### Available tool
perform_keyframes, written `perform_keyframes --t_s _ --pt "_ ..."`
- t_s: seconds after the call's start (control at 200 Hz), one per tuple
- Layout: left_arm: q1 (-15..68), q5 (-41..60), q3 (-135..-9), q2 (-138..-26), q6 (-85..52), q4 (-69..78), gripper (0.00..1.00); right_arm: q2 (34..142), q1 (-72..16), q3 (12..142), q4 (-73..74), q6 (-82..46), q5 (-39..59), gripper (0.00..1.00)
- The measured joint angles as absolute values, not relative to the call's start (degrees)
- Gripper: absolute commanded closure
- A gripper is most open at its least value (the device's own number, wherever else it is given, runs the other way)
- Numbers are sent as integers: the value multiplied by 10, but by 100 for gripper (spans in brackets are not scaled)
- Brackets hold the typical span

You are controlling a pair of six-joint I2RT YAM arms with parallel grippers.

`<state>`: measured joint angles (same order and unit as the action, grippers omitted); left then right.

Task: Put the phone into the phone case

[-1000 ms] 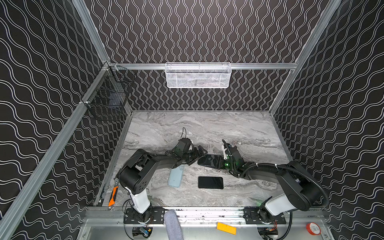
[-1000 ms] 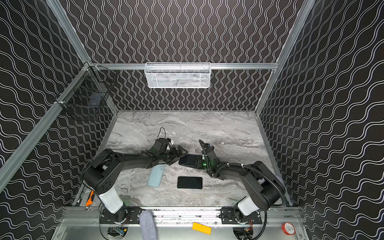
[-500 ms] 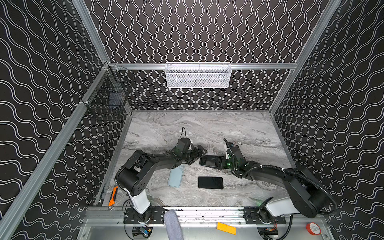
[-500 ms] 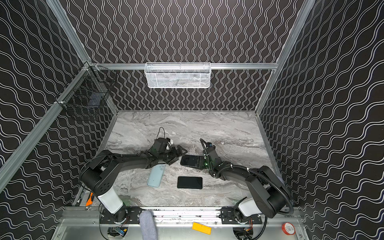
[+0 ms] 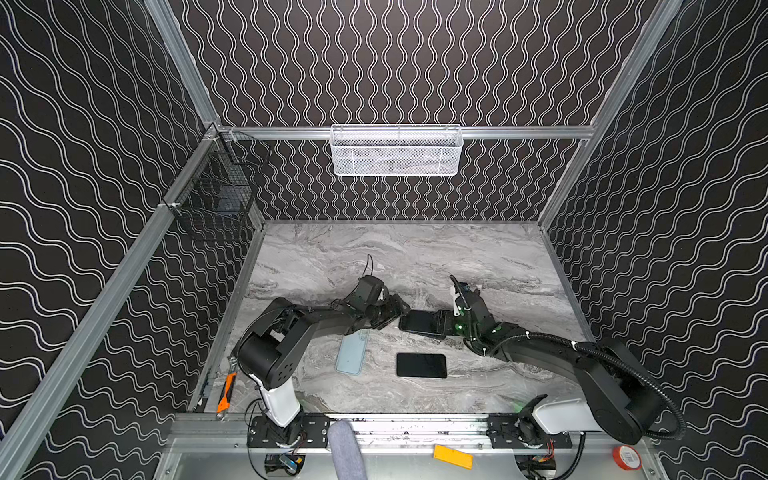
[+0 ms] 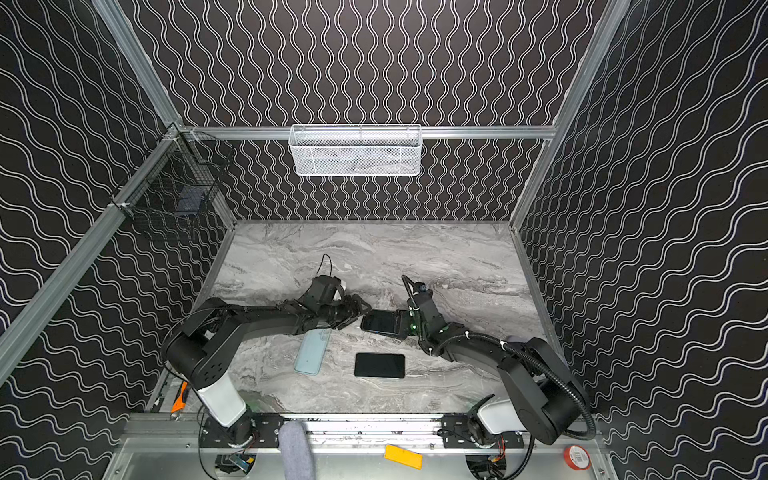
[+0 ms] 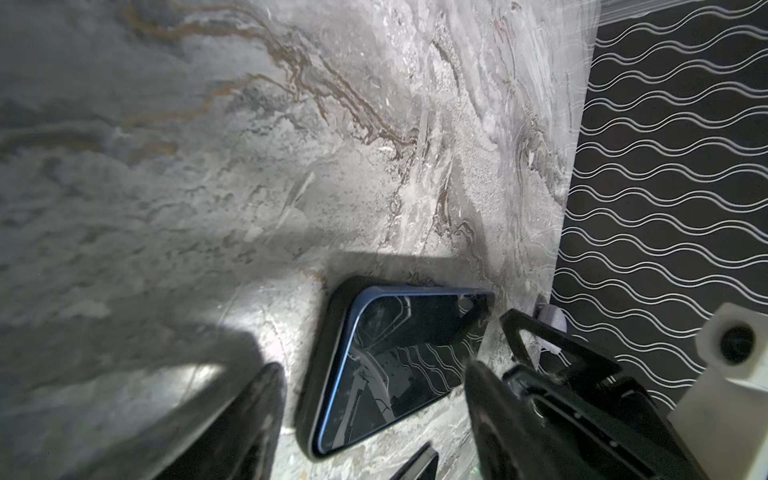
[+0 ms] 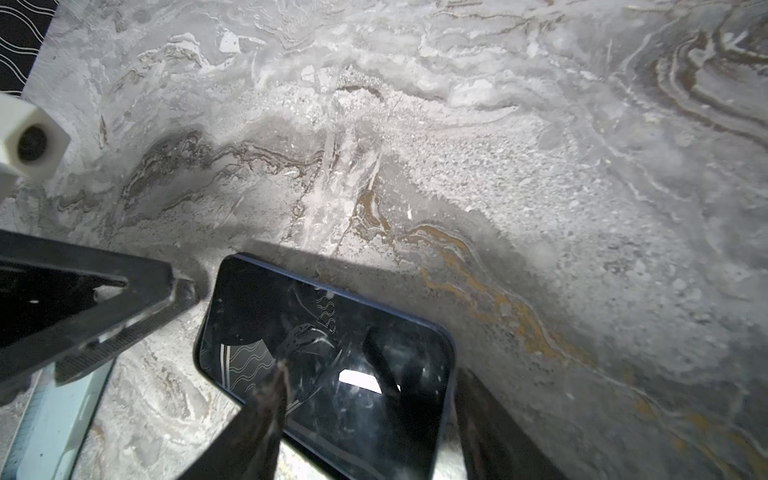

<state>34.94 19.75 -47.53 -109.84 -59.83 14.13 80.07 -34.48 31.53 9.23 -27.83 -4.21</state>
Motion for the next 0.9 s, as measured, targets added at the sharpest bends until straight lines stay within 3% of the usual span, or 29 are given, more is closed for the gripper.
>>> perform_keyframes --t_s 0.445,0.901 --pt "350 163 -519 -1126 -553 82 50 810 -325 315 82 -281 -44 41" --pt "354 142 -544 -1152 -529 71 60 825 -325 317 75 -281 -35 44"
